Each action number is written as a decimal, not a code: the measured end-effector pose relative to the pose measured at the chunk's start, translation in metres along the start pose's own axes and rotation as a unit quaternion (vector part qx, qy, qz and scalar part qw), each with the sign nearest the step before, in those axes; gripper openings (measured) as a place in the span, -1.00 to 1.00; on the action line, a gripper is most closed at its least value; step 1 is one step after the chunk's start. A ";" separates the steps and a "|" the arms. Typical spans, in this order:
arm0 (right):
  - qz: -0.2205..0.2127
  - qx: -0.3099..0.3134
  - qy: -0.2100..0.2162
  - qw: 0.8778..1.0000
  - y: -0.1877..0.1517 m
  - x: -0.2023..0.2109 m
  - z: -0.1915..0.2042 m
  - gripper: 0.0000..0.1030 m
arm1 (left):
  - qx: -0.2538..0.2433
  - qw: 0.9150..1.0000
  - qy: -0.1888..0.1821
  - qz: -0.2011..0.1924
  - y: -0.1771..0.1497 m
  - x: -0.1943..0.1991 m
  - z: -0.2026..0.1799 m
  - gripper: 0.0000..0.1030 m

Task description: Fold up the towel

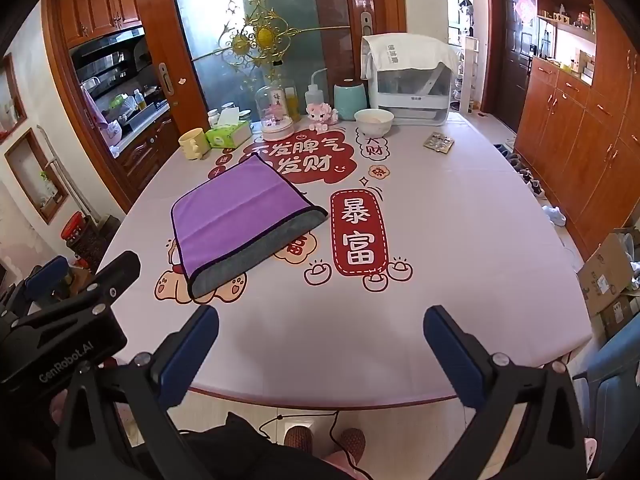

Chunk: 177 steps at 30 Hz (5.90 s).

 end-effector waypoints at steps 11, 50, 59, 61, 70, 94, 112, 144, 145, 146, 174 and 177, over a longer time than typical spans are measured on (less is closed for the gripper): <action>-0.001 0.000 -0.001 1.000 0.001 0.000 0.001 0.99 | 0.001 1.000 -0.002 -0.006 0.001 0.001 0.000 0.99; 0.011 -0.007 -0.024 1.000 -0.003 0.006 0.011 0.99 | -0.004 1.000 -0.020 0.009 0.000 -0.004 0.007 0.99; 0.021 -0.012 -0.038 0.999 -0.003 0.009 0.022 0.99 | -0.007 0.999 -0.025 0.023 0.005 -0.012 0.021 0.99; 0.025 -0.015 -0.040 0.999 -0.003 0.010 0.026 0.99 | -0.009 0.999 -0.026 0.026 0.008 -0.013 0.026 0.99; 0.030 -0.024 -0.039 0.998 0.000 0.003 0.046 0.99 | -0.017 0.999 -0.027 0.035 0.015 -0.024 0.050 0.99; 0.022 0.087 0.029 0.996 0.065 -0.092 0.032 0.84 | 0.070 0.991 0.026 0.108 0.019 -0.124 0.073 0.99; 0.022 0.270 0.077 0.959 0.117 -0.200 0.016 0.72 | 0.124 0.980 0.058 0.147 0.010 -0.193 0.072 0.99; 0.068 0.404 0.206 0.889 0.073 -0.327 0.029 -0.01 | 0.053 0.975 0.031 0.215 -0.047 -0.288 0.054 0.64; 0.068 0.404 0.203 0.889 0.072 -0.329 0.028 -0.09 | 0.054 0.973 0.028 0.221 -0.049 -0.289 0.052 0.55; 0.068 0.403 0.203 0.890 0.072 -0.330 0.027 -0.13 | 0.055 0.973 0.027 0.224 -0.051 -0.290 0.051 0.50; 0.051 0.374 0.179 0.909 0.097 -0.320 0.016 -0.90 | 0.134 0.973 0.020 0.185 -0.021 -0.274 0.065 -0.89; 0.031 0.367 0.176 0.913 0.118 -0.305 0.020 -0.90 | 0.131 0.979 0.019 0.156 0.007 -0.263 0.068 -0.89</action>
Point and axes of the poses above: each gripper's, at about its wrist camera, not at the fingertips, and x roughly against the way its jaws point, z to its left, y to its top, the point moved 10 cm from there along -x, roughly the way its jaws point, and after that the axes turned 14 degrees about x, right-handed, at the moved point
